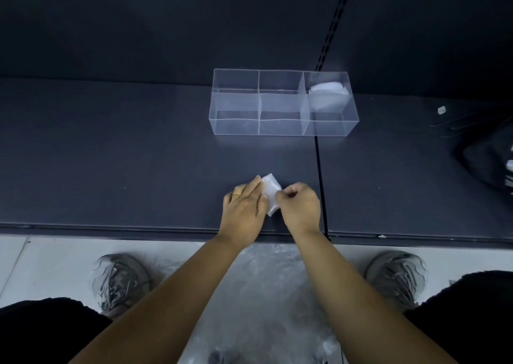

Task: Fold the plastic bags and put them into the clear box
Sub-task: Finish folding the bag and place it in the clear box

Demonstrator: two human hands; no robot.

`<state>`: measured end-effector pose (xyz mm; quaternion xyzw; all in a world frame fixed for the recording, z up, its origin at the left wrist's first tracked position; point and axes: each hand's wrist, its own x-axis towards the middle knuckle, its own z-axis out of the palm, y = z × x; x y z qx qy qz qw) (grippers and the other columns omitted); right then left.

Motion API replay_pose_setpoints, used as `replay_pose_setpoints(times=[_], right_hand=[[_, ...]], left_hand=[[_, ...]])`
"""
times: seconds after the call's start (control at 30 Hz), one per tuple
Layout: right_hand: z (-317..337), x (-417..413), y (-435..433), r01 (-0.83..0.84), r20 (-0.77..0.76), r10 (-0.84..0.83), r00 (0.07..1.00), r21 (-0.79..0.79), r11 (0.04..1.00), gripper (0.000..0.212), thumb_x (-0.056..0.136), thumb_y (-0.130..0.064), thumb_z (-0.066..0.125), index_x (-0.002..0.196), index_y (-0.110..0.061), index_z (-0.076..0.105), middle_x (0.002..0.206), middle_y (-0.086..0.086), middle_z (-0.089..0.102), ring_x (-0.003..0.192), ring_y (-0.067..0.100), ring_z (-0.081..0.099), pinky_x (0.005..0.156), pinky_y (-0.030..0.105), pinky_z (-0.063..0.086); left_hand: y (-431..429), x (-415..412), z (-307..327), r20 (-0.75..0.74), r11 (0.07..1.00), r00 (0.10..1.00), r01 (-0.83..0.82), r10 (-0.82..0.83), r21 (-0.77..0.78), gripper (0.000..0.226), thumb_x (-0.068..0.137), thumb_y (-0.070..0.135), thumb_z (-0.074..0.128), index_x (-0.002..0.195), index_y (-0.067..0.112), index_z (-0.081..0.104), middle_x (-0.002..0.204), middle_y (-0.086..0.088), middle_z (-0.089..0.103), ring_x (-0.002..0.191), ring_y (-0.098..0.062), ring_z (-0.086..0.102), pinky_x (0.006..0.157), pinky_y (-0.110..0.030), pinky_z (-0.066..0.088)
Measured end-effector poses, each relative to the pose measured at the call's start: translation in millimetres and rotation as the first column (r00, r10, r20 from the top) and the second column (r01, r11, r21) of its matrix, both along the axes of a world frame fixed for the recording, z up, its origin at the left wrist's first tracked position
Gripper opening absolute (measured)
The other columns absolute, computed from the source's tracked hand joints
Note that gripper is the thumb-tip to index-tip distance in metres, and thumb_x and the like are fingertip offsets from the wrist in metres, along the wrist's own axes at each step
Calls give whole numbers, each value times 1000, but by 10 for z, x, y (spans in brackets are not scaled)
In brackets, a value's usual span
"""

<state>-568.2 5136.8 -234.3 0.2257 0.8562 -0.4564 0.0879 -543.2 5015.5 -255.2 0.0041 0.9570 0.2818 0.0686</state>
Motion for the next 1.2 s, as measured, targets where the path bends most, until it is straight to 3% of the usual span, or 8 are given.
replay_pose_setpoints(times=[0.17, 0.3, 0.43, 0.6, 0.87, 1.03, 1.1, 1.2], right_hand=[[167, -71, 191, -63, -71, 41, 997, -342, 938, 24, 81, 6, 63, 79, -16, 53, 75, 2, 57, 71, 14, 55, 66, 21, 46], [437, -198, 424, -323, -124, 303, 945, -508, 799, 21, 82, 5, 67, 89, -13, 58, 72, 6, 60, 70, 12, 53, 68, 19, 48], [657, -356, 568, -314, -105, 311, 945, -563, 765, 28, 84, -10, 71, 109, -12, 59, 84, 4, 69, 80, 13, 64, 77, 21, 52], [726, -506, 689, -277, -95, 265, 960, -477, 834, 7, 88, -13, 68, 91, -7, 69, 68, 1, 69, 58, 9, 59, 52, 18, 47], [745, -1519, 1044, -42, -229, -32, 973, -309, 950, 18, 85, -12, 70, 68, -13, 65, 54, -4, 60, 48, 3, 52, 51, 16, 44], [544, -2344, 1154, 130, -278, -182, 943, -196, 972, 21, 83, -24, 73, 66, -21, 62, 83, 4, 68, 86, 23, 64, 82, 37, 54], [408, -2525, 1113, 140, -205, -144, 968, -33, 990, 14, 82, -33, 72, 75, -23, 65, 100, 4, 69, 104, 28, 62, 92, 42, 50], [252, -2657, 1028, 108, -80, -87, 993, 307, 946, 22, 84, -36, 68, 102, -23, 69, 125, 7, 55, 117, 29, 51, 101, 41, 42]], left_hand=[[45, -83, 193, 256, 805, 931, -355, 260, 475, 34, 95, 36, 53, 124, 19, 58, 133, -1, 54, 119, -17, 50, 105, -34, 37], [28, -255, 472, 517, 618, 855, -432, 48, 657, 85, 67, 55, 75, 138, 18, 45, 129, 6, 55, 116, -13, 55, 101, -28, 43], [174, -482, 685, 504, 372, 860, -493, 73, 787, 32, 77, 31, 75, 100, 8, 71, 94, -8, 74, 87, -19, 69, 74, -22, 55], [421, -755, 784, 409, 338, 889, -458, 208, 822, 17, 82, 22, 73, 89, 7, 71, 78, -2, 72, 68, -9, 66, 60, -16, 51], [420, -1498, 825, 169, 481, 881, -391, 442, 784, 12, 85, 16, 71, 73, 17, 67, 59, 8, 64, 50, 2, 54, 55, -9, 45], [319, -1540, 506, -311, 974, 937, -94, 157, 208, 20, 93, 28, 59, 104, 14, 68, 108, -1, 67, 106, -20, 57, 97, -26, 39], [337, -1428, 340, -287, 1000, 958, -1, 3, 6, 44, 95, 38, 51, 131, 13, 54, 135, -3, 55, 133, -22, 40, 116, -33, 12], [322, -1330, 186, -293, 988, 951, 57, -98, -145, 58, 95, 45, 45, 144, 14, 39, 147, -2, 42, 144, -19, 24, 118, -35, -8]])
